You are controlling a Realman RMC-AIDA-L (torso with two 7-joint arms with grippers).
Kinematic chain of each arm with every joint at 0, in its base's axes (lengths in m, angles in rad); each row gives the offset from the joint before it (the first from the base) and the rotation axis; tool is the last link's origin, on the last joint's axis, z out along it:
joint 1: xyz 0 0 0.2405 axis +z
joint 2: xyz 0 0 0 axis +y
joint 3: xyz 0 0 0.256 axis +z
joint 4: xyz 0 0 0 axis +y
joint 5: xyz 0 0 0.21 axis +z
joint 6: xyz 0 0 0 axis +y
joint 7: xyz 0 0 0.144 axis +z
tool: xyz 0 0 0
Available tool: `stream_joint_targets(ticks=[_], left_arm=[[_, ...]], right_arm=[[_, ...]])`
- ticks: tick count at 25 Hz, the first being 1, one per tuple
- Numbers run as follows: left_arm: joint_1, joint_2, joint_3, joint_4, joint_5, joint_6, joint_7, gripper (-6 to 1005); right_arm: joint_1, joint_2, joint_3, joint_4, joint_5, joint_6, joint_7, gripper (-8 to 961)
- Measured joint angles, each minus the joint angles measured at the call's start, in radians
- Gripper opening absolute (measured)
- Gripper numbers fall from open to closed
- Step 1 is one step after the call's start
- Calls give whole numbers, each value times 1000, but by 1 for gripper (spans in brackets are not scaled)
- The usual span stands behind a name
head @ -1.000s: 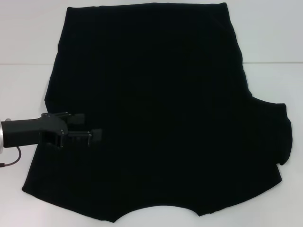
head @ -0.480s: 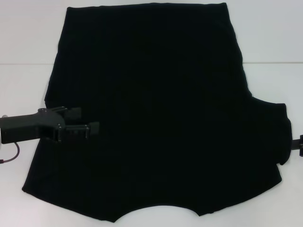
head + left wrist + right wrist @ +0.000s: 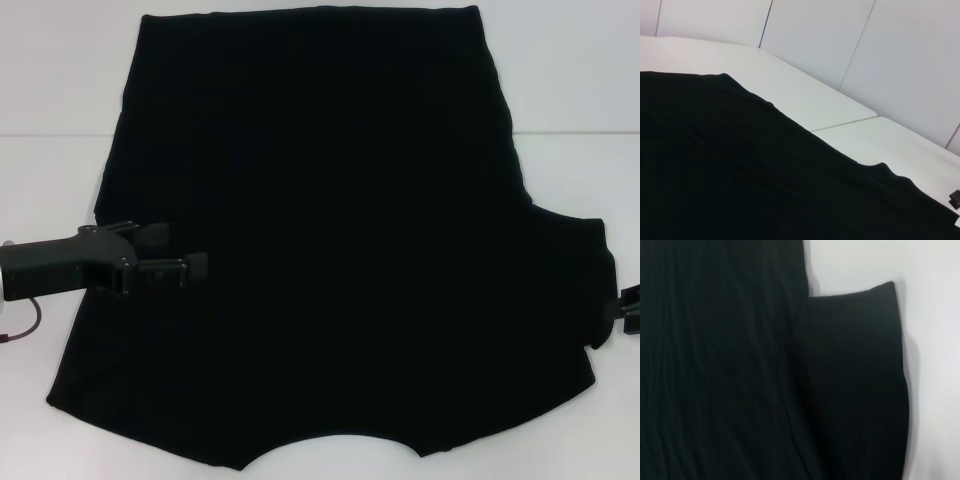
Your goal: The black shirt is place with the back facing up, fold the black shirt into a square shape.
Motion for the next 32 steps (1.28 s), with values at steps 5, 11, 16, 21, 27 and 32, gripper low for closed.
stream_joint_targets(ticks=[5, 11, 16, 21, 27, 32], left_arm=[[0, -3, 0, 0, -2, -6, 0, 934], [5, -3, 0, 0, -3, -8, 0, 934], [13, -4, 0, 0, -21, -17, 0, 934], [18, -4, 0, 0, -40, -18, 3, 935], [22, -4, 0, 1, -55, -18, 4, 935], [23, -4, 0, 1, -56, -18, 5, 935]], right_arm=[[18, 5, -2, 18, -21, 25, 11, 316], [40, 6, -1, 53, -46, 63, 16, 286], [51, 8, 2, 54, -45, 70, 16, 260], [61, 10, -3, 65, -47, 70, 15, 234], [62, 11, -3, 75, -48, 68, 16, 149], [62, 11, -5, 80, -49, 70, 15, 15]])
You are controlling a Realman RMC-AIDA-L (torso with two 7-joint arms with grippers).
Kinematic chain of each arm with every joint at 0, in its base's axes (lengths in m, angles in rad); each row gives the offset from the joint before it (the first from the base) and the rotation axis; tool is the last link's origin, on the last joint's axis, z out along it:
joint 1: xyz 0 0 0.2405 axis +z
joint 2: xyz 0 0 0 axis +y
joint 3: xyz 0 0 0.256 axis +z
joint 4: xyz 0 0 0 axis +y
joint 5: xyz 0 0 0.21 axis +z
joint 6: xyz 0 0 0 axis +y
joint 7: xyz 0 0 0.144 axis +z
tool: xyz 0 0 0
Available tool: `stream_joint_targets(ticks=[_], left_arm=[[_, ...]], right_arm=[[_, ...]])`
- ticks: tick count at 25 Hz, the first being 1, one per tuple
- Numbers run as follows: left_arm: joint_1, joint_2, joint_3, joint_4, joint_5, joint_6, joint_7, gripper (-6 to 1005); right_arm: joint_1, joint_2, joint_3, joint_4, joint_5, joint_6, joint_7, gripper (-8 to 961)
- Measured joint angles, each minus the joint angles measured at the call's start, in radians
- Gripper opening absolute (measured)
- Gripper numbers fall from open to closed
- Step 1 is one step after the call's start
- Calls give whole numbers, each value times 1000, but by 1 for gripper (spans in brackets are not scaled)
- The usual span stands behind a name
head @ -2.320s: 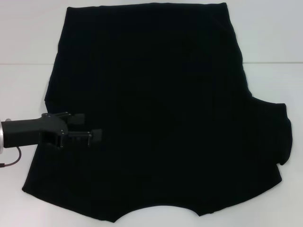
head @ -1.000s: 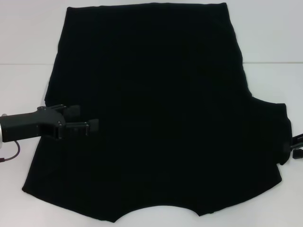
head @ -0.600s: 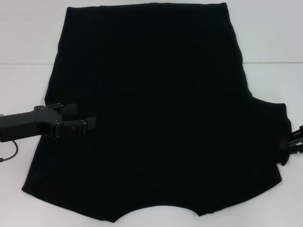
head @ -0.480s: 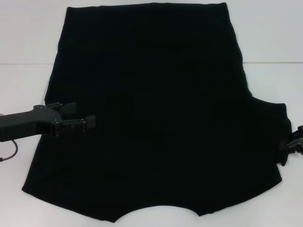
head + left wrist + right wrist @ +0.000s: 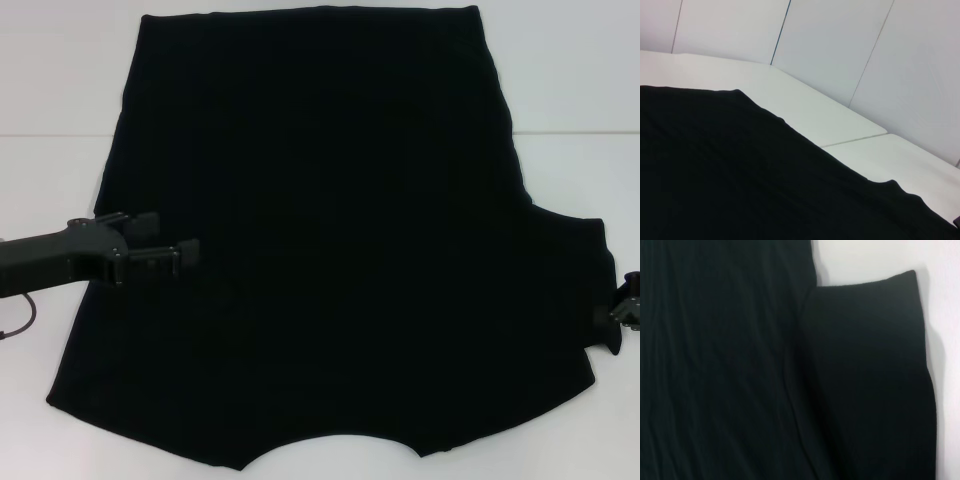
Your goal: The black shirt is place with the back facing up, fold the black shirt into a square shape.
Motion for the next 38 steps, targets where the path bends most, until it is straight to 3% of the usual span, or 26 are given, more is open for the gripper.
stream_joint_targets(ticks=[4, 18, 23, 28, 38], left_arm=[[0, 1, 0, 0, -15, -4, 1, 935], [9, -4, 0, -4, -28, -15, -2, 935], [14, -5, 0, -4, -50, -15, -4, 935], [15, -4, -1, -4, -56, -15, -5, 935], [15, -5, -2, -4, -73, -24, -5, 935]], right_arm=[[-2, -6, 9, -11, 5, -27, -6, 0], [-21, -25, 18, -41, 1, -68, -2, 195], [-10, -12, 16, -31, -45, -31, -3, 368], [-6, 3, 16, -30, -53, -2, -3, 440], [6, 18, 16, -29, -48, 18, -4, 434]])
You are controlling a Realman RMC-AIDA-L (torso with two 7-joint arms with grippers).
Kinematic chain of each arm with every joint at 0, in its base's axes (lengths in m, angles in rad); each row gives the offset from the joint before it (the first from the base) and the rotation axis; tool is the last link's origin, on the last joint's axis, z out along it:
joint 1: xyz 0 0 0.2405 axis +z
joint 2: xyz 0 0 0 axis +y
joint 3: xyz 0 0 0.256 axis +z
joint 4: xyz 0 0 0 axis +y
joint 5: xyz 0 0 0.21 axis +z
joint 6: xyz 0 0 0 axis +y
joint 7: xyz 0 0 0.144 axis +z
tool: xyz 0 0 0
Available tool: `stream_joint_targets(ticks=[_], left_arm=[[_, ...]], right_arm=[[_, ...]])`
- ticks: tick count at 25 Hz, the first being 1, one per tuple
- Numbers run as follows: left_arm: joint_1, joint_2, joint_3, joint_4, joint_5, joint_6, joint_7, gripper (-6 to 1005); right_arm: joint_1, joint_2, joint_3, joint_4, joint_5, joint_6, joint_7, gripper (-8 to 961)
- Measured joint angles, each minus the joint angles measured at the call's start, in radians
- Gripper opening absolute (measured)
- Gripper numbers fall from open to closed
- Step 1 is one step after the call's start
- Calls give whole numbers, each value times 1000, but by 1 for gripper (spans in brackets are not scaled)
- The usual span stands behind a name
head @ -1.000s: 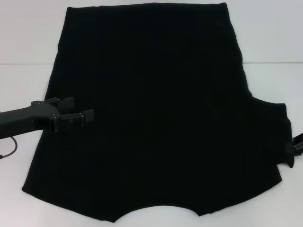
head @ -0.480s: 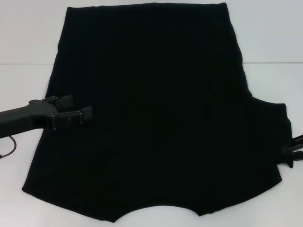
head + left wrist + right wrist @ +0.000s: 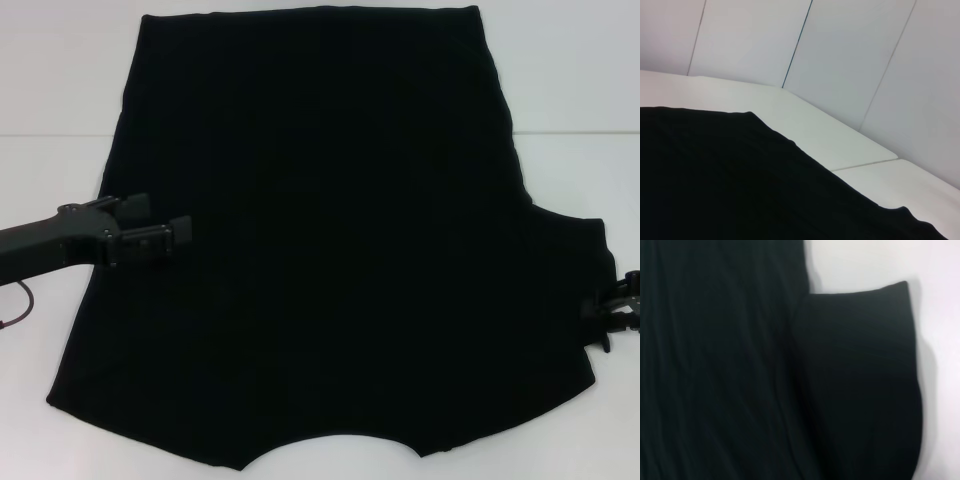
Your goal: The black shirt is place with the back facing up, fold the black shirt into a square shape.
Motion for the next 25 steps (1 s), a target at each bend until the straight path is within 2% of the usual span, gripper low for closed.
stream_joint_targets(ticks=[10, 20, 25], left_arm=[[0, 0, 0, 0, -1, -12, 0, 933], [-1, 1, -11, 0, -12, -17, 2, 920], [-1, 1, -11, 0, -18, -16, 5, 914]], right_arm=[[40, 15, 0, 2, -2, 2, 2, 429], [41, 16, -13, 14, -5, -2, 2, 423], [42, 15, -27, 14, -5, -1, 3, 234]])
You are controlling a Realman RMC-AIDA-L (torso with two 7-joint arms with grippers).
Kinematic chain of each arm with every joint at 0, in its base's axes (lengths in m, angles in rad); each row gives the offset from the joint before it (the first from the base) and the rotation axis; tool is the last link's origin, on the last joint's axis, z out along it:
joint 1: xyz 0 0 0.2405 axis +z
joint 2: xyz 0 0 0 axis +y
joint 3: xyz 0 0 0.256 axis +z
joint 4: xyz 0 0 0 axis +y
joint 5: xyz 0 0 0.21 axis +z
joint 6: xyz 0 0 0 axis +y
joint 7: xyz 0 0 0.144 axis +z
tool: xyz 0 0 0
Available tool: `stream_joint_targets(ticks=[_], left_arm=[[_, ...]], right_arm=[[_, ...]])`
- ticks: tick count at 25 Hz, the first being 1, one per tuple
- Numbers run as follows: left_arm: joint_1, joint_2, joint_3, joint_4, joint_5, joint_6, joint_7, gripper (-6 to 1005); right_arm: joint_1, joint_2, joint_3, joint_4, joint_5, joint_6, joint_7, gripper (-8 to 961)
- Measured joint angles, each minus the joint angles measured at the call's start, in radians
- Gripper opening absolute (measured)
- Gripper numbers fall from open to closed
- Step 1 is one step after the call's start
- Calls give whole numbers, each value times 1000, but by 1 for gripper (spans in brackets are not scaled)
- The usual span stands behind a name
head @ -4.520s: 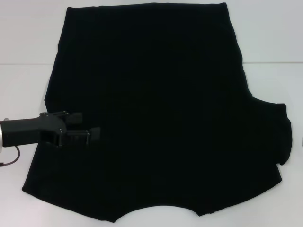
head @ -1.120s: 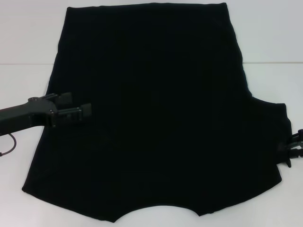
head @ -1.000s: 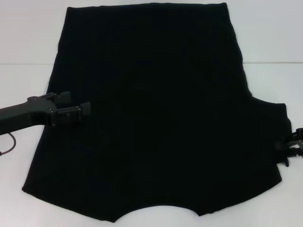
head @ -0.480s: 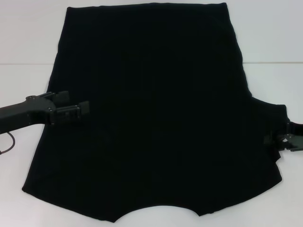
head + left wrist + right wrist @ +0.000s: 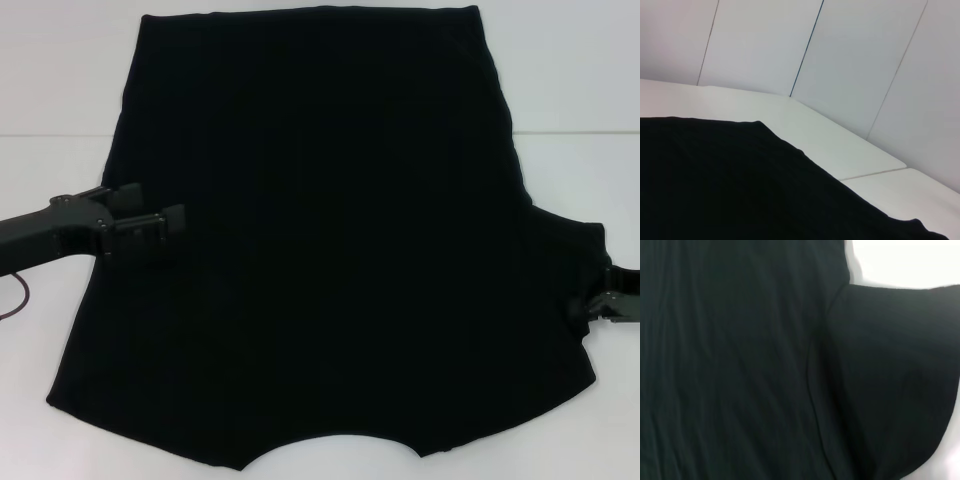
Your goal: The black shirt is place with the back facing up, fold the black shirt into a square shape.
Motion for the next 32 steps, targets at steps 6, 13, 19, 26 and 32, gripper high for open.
stream_joint_targets(ticks=[6, 13, 19, 26, 32], left_arm=[[1, -1, 0, 0, -10, 0, 1, 906], [2, -1, -10, 0, -11, 4, 1, 897], [11, -1, -12, 0, -42, 10, -2, 890], [28, -2, -12, 0, -90, 12, -6, 881], [29, -4, -21, -2, -98, 2, -27, 873]], right_arm=[[1, -1, -5, 0, 0, 2, 1, 86], [-12, -4, 5, -6, 5, 2, -1, 21], [-42, -25, 55, -16, 7, 18, -8, 21], [-83, -47, 113, -52, 8, 26, -13, 20], [-82, -62, 160, -54, 12, 21, -36, 20]])
